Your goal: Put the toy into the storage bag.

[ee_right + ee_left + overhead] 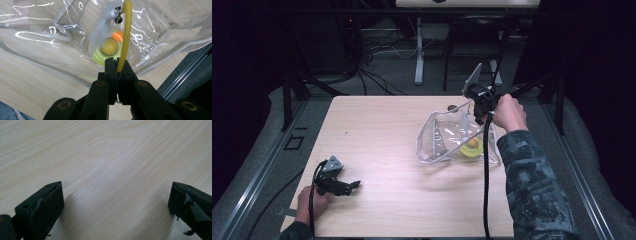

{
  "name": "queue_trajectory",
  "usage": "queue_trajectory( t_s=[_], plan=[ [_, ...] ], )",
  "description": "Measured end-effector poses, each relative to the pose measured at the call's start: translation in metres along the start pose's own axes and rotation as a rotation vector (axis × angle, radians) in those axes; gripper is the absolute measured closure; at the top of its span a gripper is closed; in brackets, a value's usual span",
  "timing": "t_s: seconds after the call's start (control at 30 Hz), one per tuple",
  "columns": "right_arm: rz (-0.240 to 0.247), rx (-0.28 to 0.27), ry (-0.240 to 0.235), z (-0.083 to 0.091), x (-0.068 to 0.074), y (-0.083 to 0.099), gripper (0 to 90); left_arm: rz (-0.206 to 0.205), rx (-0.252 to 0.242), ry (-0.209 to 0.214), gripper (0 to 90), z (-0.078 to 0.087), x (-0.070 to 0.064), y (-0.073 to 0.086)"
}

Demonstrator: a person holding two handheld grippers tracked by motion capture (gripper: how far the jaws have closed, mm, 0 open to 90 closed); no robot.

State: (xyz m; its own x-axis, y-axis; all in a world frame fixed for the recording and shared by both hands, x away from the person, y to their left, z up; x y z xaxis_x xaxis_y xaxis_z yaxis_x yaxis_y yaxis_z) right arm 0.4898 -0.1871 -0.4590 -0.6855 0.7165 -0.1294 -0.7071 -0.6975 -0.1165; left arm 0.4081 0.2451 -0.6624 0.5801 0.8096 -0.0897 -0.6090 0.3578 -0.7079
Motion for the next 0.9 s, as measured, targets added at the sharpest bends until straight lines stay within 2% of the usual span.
queue_trajectory(
  t_s=[0.23, 0.53, 0.73, 0.9],
  plan=[
    [-0.001, 0.012, -0.005, 0.001, 0.001, 0.002, 86.8, 0.001, 0.001, 0.001, 0.3, 0.000, 0.000, 0.000],
    [-0.006, -0.040, 0.007, 0.018, 0.001, 0.000, 76.0, 0.000, -0.001, -0.001, 0.3, 0.000, 0.000, 0.000],
    [-0.005, -0.072, 0.012, 0.031, 0.003, 0.005, 60.7, -0.003, 0.002, 0.002, 0.3, 0.000, 0.000, 0.000],
    [-0.027, -0.087, 0.014, 0.038, 0.000, 0.014, 31.2, 0.000, -0.002, -0.002, 0.3, 0.000, 0.000, 0.000]
  ],
)
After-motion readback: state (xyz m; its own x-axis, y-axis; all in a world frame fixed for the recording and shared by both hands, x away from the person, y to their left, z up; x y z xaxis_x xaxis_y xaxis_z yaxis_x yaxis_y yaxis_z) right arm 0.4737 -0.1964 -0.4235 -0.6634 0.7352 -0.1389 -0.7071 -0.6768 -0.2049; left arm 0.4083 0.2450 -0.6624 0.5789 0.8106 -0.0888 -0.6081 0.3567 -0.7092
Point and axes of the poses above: each handheld gripper's, and its own axes: z roughly backward along the jaws, y roughly out of its underside, x roughly to its left, the point moved 10 cm from there along -z, roughly forward along the jaws, and after that the axes turned 8 degrees about z, right-handed, at the moved point
